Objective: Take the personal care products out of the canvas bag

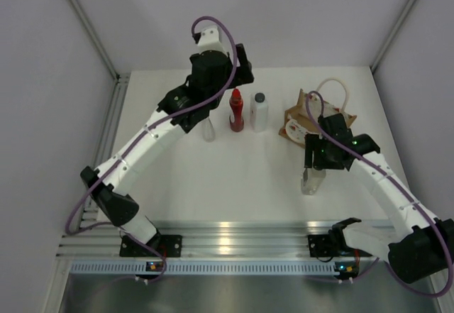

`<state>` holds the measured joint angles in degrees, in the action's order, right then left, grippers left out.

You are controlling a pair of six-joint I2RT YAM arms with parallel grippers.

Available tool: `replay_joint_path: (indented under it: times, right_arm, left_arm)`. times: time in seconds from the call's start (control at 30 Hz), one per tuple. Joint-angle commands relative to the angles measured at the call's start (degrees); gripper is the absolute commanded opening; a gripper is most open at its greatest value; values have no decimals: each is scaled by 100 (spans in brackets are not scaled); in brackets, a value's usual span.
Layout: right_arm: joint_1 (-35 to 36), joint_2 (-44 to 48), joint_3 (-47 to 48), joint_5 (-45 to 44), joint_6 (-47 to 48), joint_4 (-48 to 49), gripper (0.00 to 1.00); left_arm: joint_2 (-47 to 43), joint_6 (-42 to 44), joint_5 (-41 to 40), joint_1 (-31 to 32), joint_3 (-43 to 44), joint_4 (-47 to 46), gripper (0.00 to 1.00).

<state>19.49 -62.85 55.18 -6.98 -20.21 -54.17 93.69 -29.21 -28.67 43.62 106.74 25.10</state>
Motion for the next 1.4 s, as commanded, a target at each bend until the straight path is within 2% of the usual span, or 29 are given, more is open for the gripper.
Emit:
replay_joint_path:
  times: [0.0, 0.07, 0.13, 0.17, 0.23, 0.3, 0.33, 0.53, 0.7, 0.83, 1.0, 1.17, 1.37]
  right_arm:
    - [82, 150, 406, 39, 8, 372, 71]
    - [82, 185, 485, 30, 25, 372, 76]
    - [90, 238, 529, 39, 43, 364, 77]
    - [82, 299, 564, 39, 61, 355, 82]
    - [82, 352, 713, 39, 61, 250, 86]
    - [82, 492, 906, 57, 87, 179, 98]
    - [82, 554, 985, 57, 96, 109, 99]
    - [82, 1265, 1425, -66, 236, 109, 99]
    - [82, 1907, 1549, -1171, 614, 117, 99]
    - [82, 2373, 1452, -1402, 860, 117, 100]
    - [82, 2918, 1329, -1472, 1063, 39, 100]
    - [82, 3287, 1232, -1656, 1063, -190, 99]
    - [90, 3683, 978, -2052, 1168, -295, 99]
  left_arm:
    - [-516, 241, -324, 33, -556, 442, 98]
    - [-850, 232, -499, 33, -898, 617, 98]
    - [-1071, 197, -622, 33, -1110, 759, 98]
    - [-1203, 179, -666, 33, -1216, 829, 98]
    - [-1528, 109, -780, 33, -1480, 1136, 98]
    - [-1809, 74, -921, 33, -1620, 1382, 98]
    - [-1897, 30, -991, 33, -1734, 1679, 98]
    - [-2627, -295, -1774, -72, -2103, 2875, 98]
    - [-3348, -400, -2002, -116, -2491, 3439, 98]
    - [-3761, -577, -2275, -116, -2684, 4002, 98]
    - [-4806, -471, -2126, -116, -3158, 4055, 98]
    - [-5755, -410, -2318, -116, -3510, 4046, 98]
    - [-6161, -146, -2424, -116, -3748, 4046, 98]
